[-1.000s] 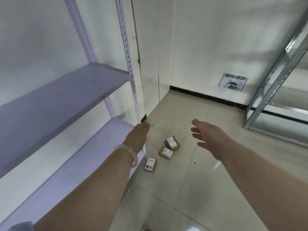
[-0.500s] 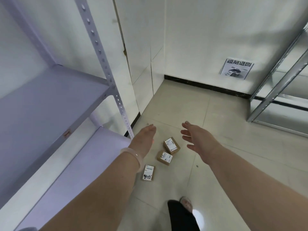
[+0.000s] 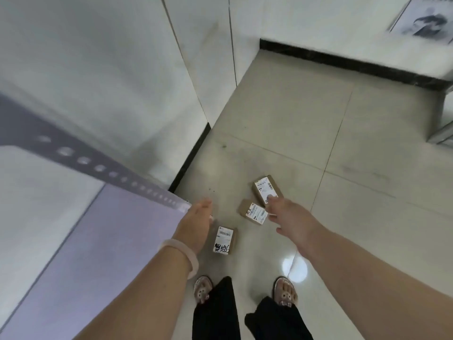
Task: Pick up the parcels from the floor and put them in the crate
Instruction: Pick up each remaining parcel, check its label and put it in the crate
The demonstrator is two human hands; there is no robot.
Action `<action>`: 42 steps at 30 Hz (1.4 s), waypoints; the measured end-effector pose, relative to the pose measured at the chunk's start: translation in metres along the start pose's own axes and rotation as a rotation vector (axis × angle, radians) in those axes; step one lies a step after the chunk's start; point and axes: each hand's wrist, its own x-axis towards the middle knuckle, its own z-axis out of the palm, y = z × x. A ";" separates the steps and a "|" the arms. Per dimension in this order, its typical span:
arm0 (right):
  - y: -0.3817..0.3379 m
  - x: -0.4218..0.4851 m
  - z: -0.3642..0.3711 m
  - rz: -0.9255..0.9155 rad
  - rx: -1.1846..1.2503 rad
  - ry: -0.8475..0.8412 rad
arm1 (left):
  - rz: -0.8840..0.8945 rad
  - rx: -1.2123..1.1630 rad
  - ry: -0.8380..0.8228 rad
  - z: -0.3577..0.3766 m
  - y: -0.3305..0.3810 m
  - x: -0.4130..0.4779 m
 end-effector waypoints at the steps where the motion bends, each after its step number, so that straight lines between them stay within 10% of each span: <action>1: 0.014 0.027 0.010 0.028 0.003 0.000 | -0.007 0.025 -0.003 0.006 -0.012 0.030; 14: 0.277 0.294 0.138 0.435 -0.044 -0.045 | -0.161 0.313 -0.193 0.085 -0.278 0.300; 24: 0.358 0.382 0.176 0.393 0.016 -0.190 | -0.331 0.234 -0.042 0.119 -0.346 0.399; 32: 0.314 0.339 0.141 0.300 0.161 -0.037 | -0.312 -0.062 -0.087 0.131 -0.298 0.346; 42: 0.053 0.221 0.008 -0.104 0.072 0.132 | 0.054 -0.262 -0.069 0.116 -0.023 0.220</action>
